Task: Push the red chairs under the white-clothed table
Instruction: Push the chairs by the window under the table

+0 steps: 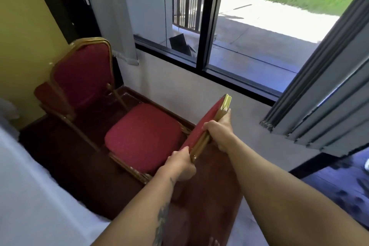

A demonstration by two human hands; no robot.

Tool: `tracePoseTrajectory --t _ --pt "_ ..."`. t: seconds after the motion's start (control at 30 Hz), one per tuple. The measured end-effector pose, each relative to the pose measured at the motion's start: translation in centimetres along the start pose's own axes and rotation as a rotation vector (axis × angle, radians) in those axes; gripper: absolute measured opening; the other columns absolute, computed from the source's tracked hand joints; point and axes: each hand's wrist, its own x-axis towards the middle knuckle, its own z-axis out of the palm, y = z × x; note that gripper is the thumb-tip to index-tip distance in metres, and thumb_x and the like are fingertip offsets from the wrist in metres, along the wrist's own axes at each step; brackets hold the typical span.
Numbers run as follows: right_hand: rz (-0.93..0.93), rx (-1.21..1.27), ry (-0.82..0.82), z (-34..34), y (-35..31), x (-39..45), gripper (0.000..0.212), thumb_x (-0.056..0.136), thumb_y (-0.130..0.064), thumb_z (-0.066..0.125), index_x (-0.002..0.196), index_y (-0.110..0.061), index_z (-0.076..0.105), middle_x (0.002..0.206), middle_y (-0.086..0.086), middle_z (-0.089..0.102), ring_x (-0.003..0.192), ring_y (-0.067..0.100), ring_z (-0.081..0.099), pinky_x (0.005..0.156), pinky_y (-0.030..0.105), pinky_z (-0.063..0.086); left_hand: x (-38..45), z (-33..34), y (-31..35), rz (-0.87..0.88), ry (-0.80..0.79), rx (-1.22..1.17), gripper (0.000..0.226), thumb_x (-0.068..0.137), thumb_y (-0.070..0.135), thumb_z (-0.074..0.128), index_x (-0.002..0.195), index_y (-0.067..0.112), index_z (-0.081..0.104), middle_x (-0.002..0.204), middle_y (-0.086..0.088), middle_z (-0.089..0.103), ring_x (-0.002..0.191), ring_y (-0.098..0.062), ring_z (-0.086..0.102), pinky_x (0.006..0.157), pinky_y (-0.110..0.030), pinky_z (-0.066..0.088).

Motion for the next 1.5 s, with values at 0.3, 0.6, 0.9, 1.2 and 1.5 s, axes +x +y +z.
tracePoseTrajectory --t 0.3,0.6,0.9,1.2,1.5 --pt "0.103 0.136 -0.252 0.2 2.4 2.1 0.104 0.065 -0.017 0.069 0.154 -0.022 0.016 0.068 0.014 0.063 0.051 0.027 0.067 0.047 0.037 0.055 -0.4 -0.7 0.1 -0.056 -0.031 0.010 0.047 0.072 0.030 0.055 0.116 0.046 0.057 0.108 -0.001 0.067 0.099 -0.030 0.067 0.087 -0.038 0.057" --pt "0.117 0.132 -0.396 1.1 2.1 4.5 0.138 0.043 -0.024 0.072 0.153 -0.042 -0.010 0.104 0.021 0.061 0.062 0.027 0.068 0.063 0.050 0.063 0.1 -0.5 0.8 -0.159 0.090 -0.039 0.038 0.075 0.026 0.061 0.109 0.042 0.064 0.102 0.003 0.071 0.096 -0.023 0.069 0.091 -0.041 0.058" --pt "0.082 0.072 -0.531 1.2 0.7 3.4 0.138 0.064 -0.015 0.072 0.147 -0.048 -0.034 0.105 0.021 0.064 0.068 0.027 0.070 0.068 0.051 0.064 -1.1 -0.4 0.7 -0.241 0.125 -0.090 0.040 0.080 0.019 0.064 0.117 0.035 0.066 0.107 -0.003 0.071 0.095 -0.026 0.072 0.085 -0.042 0.063" --pt "0.030 -0.070 -0.672 4.1 -0.6 3.1 0.134 0.074 -0.011 0.071 0.149 -0.042 -0.035 0.079 0.013 0.066 0.069 0.027 0.070 0.081 0.061 0.060 -2.4 -0.8 -1.3 -0.294 0.172 -0.150 0.036 0.084 0.021 0.063 0.119 0.031 0.062 0.117 -0.006 0.065 0.107 -0.029 0.067 0.094 -0.043 0.057" --pt "-0.018 -0.210 -0.919 7.9 -1.6 3.9 0.134 0.077 -0.011 0.071 0.147 -0.038 -0.040 0.060 0.006 0.067 0.064 0.024 0.069 0.078 0.053 0.063 -3.5 -0.2 -2.0 -0.490 0.327 -0.347 0.053 0.076 0.025 0.060 0.127 0.040 0.063 0.103 0.002 0.067 0.094 -0.025 0.072 0.077 -0.035 0.062"
